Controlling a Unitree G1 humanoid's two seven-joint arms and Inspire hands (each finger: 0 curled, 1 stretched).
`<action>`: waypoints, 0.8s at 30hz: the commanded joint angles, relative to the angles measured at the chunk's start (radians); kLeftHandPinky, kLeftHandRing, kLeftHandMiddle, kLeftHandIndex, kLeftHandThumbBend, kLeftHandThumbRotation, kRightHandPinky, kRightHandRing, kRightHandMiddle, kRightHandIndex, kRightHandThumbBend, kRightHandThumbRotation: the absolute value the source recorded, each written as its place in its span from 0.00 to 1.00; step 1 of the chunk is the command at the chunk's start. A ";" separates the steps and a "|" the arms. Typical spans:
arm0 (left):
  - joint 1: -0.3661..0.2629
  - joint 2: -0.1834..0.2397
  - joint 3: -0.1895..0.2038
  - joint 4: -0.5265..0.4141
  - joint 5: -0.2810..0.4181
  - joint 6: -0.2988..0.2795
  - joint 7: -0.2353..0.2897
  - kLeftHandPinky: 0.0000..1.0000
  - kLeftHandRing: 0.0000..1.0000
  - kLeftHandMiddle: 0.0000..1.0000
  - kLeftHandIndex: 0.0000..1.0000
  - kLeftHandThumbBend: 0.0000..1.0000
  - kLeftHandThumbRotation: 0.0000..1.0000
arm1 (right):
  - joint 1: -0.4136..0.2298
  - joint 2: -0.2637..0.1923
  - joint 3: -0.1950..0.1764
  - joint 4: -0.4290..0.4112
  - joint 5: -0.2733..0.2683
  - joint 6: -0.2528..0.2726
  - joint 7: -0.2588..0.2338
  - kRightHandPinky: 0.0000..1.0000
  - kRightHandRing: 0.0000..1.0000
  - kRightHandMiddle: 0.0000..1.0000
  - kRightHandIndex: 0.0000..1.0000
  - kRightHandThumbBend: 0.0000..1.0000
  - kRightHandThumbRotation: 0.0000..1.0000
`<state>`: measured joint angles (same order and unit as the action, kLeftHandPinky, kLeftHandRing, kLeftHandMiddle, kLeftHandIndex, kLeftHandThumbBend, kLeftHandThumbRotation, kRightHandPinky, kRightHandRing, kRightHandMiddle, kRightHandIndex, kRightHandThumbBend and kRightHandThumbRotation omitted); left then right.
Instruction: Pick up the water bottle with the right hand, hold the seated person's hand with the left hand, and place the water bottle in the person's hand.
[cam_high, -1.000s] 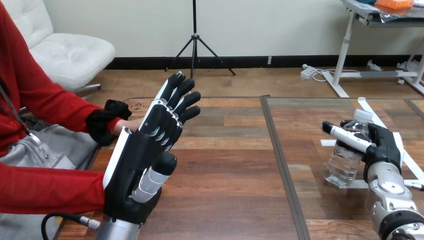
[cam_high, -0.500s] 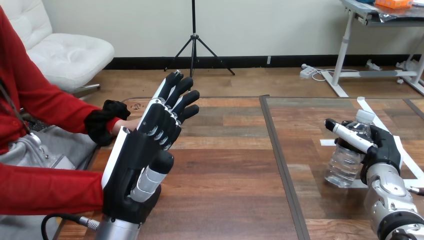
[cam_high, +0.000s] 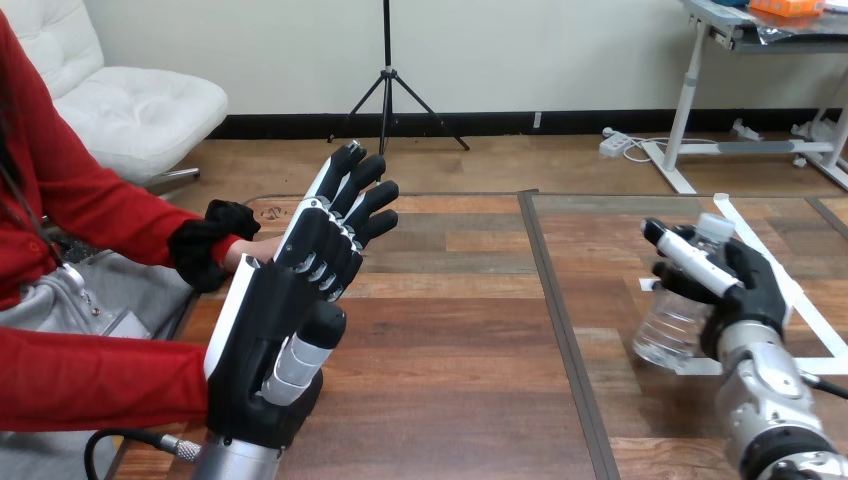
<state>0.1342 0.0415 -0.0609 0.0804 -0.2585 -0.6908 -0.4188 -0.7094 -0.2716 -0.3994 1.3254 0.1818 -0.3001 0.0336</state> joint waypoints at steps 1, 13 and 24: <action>-0.070 0.000 0.013 0.031 0.039 -0.040 0.012 0.87 0.90 0.93 0.95 1.00 0.84 | -0.043 0.037 0.017 -0.103 0.009 -0.070 0.044 0.31 0.35 0.42 0.40 0.79 0.00; -0.084 0.028 0.048 0.033 0.167 -0.044 0.097 0.85 0.89 0.92 0.93 1.00 0.86 | 0.024 0.081 0.081 -0.306 -0.005 -0.088 0.124 0.28 0.34 0.41 0.39 0.76 0.00; -0.128 0.072 0.108 0.055 0.257 -0.081 0.163 0.89 0.94 0.96 0.95 1.00 0.84 | 0.118 0.112 0.156 -0.562 -0.007 -0.020 0.181 0.28 0.34 0.42 0.39 0.70 0.00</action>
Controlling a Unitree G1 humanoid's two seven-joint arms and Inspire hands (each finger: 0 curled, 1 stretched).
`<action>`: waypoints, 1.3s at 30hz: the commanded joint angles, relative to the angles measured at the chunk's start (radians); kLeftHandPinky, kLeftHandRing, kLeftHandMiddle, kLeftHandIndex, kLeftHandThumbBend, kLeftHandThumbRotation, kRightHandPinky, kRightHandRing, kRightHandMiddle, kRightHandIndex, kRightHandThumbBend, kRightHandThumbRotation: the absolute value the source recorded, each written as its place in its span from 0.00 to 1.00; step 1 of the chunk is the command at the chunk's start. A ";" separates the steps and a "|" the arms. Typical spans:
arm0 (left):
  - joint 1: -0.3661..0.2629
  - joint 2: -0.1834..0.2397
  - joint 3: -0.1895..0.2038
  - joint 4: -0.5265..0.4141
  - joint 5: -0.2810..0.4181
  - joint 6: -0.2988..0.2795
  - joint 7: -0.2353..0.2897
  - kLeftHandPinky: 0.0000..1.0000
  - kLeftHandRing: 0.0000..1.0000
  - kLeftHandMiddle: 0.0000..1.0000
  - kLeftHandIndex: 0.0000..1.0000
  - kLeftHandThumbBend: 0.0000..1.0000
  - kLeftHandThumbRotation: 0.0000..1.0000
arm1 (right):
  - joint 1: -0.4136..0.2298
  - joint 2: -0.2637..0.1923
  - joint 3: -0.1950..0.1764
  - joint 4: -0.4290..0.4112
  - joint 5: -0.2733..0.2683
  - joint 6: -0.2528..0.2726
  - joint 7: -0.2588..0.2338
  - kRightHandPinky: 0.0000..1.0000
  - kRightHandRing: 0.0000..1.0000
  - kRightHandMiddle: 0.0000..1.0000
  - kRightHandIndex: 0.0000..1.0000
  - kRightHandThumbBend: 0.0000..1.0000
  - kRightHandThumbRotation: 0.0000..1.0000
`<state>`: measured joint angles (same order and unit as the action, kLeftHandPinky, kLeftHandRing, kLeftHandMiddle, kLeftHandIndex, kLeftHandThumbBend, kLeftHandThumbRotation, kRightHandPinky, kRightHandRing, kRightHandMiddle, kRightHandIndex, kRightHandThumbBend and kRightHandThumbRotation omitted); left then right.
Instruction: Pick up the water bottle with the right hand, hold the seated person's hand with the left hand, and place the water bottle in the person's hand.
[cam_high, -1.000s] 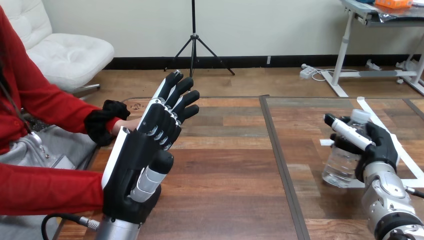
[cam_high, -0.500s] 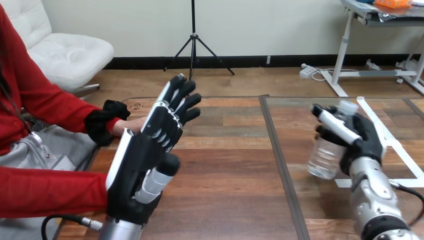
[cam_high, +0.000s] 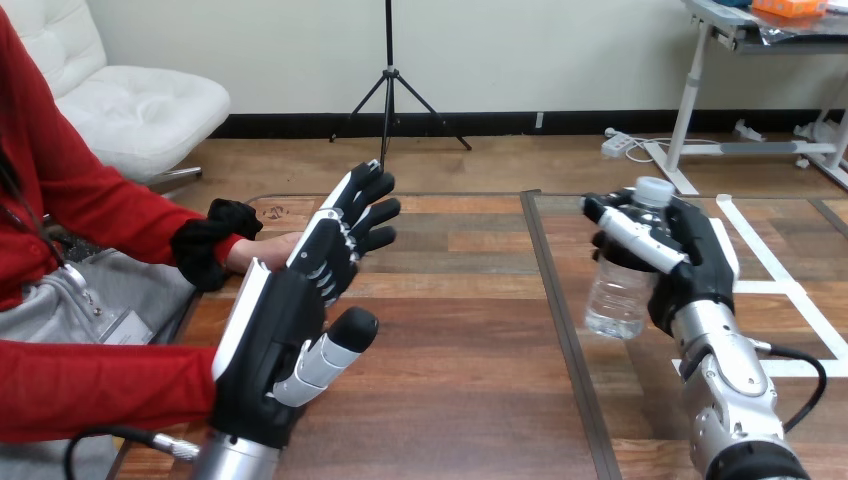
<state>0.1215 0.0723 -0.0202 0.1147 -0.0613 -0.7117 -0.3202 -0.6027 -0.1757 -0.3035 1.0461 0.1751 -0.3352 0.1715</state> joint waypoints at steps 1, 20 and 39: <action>-0.128 0.053 0.079 0.037 0.079 -0.079 0.074 0.89 0.94 0.96 0.96 1.00 0.84 | 0.023 0.021 0.069 -0.316 0.000 0.029 0.046 0.28 0.34 0.42 0.39 0.70 0.00; -0.223 0.242 0.151 0.045 0.310 -0.037 0.172 0.97 1.00 1.00 1.00 1.00 0.84 | 0.132 0.087 0.164 -0.601 0.016 0.111 0.091 0.30 0.37 0.44 0.41 0.77 0.00; -0.273 0.493 0.168 0.107 0.268 -0.056 0.045 1.00 1.00 1.00 1.00 1.00 0.69 | 0.178 0.131 0.231 -0.802 0.023 0.199 0.090 0.30 0.35 0.43 0.41 0.80 0.00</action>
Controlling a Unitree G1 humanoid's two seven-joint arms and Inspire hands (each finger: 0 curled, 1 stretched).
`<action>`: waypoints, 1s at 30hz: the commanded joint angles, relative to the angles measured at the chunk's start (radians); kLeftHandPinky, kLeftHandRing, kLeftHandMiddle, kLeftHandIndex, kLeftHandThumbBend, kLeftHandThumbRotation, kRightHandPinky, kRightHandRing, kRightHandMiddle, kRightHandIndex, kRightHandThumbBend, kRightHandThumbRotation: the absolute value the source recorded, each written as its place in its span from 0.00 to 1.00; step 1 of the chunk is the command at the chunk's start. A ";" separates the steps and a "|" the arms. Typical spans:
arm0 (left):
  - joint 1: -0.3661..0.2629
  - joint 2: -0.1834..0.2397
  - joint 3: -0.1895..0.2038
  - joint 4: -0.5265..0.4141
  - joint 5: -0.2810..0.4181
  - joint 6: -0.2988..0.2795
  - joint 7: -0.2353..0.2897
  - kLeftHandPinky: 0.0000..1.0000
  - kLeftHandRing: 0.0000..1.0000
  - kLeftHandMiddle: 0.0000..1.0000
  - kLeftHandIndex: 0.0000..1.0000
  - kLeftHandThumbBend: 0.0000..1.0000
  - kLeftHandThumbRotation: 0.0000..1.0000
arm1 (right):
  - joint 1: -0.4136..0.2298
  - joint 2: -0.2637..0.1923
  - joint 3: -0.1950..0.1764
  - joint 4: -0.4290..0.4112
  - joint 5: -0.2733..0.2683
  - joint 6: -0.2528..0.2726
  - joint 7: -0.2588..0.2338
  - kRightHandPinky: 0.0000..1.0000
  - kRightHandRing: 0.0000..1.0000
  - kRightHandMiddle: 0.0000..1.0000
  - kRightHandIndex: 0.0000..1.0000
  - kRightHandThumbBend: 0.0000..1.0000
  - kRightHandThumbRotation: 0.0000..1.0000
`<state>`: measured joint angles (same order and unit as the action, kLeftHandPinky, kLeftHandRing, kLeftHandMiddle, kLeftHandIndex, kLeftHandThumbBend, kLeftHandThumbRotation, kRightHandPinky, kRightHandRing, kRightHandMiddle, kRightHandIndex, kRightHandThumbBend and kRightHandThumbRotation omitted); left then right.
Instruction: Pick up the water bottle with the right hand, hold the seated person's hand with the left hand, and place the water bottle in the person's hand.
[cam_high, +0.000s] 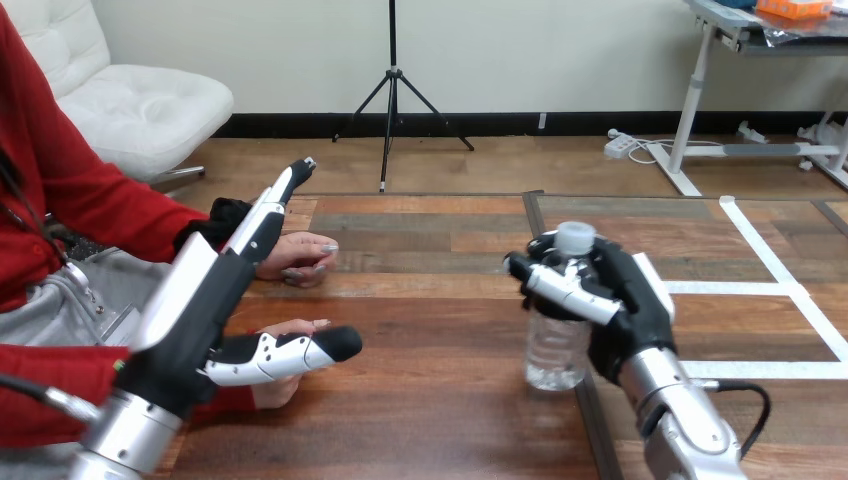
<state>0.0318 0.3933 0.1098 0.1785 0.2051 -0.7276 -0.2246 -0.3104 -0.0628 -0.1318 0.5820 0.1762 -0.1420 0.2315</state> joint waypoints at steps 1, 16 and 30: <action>-0.184 0.181 0.040 0.045 0.005 -0.037 -0.051 1.00 1.00 1.00 1.00 1.00 0.68 | -0.116 0.018 0.060 -0.340 0.025 0.007 0.032 0.31 0.35 0.43 0.41 0.79 0.00; -0.189 0.308 0.038 0.092 0.045 -0.020 -0.074 1.00 1.00 1.00 1.00 1.00 0.58 | -0.146 0.028 0.074 -0.394 0.029 0.056 0.019 0.31 0.35 0.43 0.40 0.81 0.00; -0.242 0.358 -0.003 0.244 0.063 -0.093 -0.081 0.94 1.00 1.00 1.00 1.00 0.50 | -0.168 0.042 0.095 -0.454 0.028 0.085 0.005 0.30 0.35 0.42 0.40 0.82 0.00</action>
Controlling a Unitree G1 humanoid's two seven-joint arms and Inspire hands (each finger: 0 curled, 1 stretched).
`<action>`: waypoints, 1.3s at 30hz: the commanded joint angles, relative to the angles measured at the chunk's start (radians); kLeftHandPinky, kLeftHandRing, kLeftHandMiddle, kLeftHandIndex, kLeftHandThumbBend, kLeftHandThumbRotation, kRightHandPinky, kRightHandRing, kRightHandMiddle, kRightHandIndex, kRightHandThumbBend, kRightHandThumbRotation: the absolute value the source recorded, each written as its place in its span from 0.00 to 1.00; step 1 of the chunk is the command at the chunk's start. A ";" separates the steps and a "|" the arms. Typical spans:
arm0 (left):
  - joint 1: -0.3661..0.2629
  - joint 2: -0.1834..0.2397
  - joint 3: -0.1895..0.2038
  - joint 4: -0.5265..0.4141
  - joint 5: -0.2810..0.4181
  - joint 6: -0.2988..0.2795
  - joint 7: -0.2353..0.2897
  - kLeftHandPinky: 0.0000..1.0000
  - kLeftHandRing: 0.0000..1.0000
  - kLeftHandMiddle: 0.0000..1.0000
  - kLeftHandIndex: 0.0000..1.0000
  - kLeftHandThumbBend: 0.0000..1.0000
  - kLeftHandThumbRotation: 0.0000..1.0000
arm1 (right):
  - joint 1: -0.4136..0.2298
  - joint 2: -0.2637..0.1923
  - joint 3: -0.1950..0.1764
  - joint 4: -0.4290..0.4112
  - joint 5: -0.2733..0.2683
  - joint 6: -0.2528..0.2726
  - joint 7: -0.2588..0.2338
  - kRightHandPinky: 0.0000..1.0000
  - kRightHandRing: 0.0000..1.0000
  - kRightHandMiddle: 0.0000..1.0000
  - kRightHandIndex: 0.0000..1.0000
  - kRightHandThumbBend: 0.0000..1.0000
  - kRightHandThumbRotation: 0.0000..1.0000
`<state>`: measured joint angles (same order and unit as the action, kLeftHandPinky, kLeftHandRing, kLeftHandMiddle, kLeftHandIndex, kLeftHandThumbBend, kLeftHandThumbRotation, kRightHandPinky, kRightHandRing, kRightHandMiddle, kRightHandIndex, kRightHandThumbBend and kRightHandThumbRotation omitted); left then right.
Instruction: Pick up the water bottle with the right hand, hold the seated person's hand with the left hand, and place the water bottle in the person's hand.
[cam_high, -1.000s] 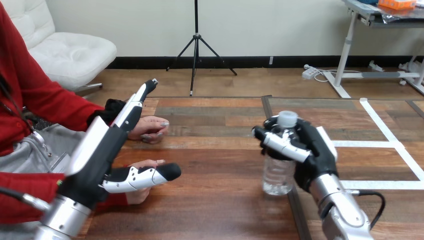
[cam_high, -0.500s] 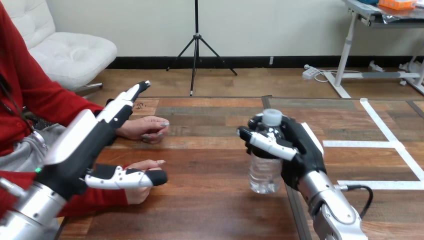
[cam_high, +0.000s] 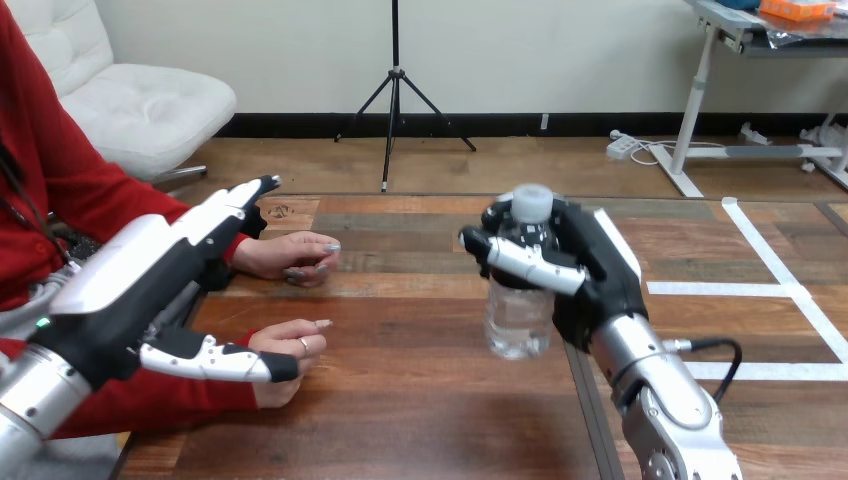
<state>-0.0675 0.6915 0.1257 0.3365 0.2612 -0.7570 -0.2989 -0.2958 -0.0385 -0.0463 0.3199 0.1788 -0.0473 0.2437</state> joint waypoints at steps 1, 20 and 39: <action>-0.147 0.064 -0.022 0.097 0.005 -0.067 -0.013 0.93 1.00 1.00 1.00 1.00 0.50 | -0.183 0.020 0.012 -0.202 0.027 -0.002 -0.009 0.30 0.35 0.42 0.40 0.82 0.00; -0.225 0.097 -0.061 0.292 0.073 -0.137 0.004 0.79 0.88 0.90 0.91 1.00 0.34 | -0.214 0.028 0.033 -0.291 0.032 0.044 -0.018 0.28 0.35 0.42 0.39 0.81 0.00; -0.256 0.119 -0.102 0.381 0.204 -0.161 0.120 0.69 0.75 0.79 0.82 1.00 0.26 | -0.228 0.036 0.036 -0.330 0.036 0.071 -0.034 0.28 0.36 0.42 0.40 0.81 0.00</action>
<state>-0.2408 0.7750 0.0347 0.7032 0.4582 -0.9018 -0.2188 -0.4272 -0.0211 -0.0085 0.0521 0.1942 0.0237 0.2197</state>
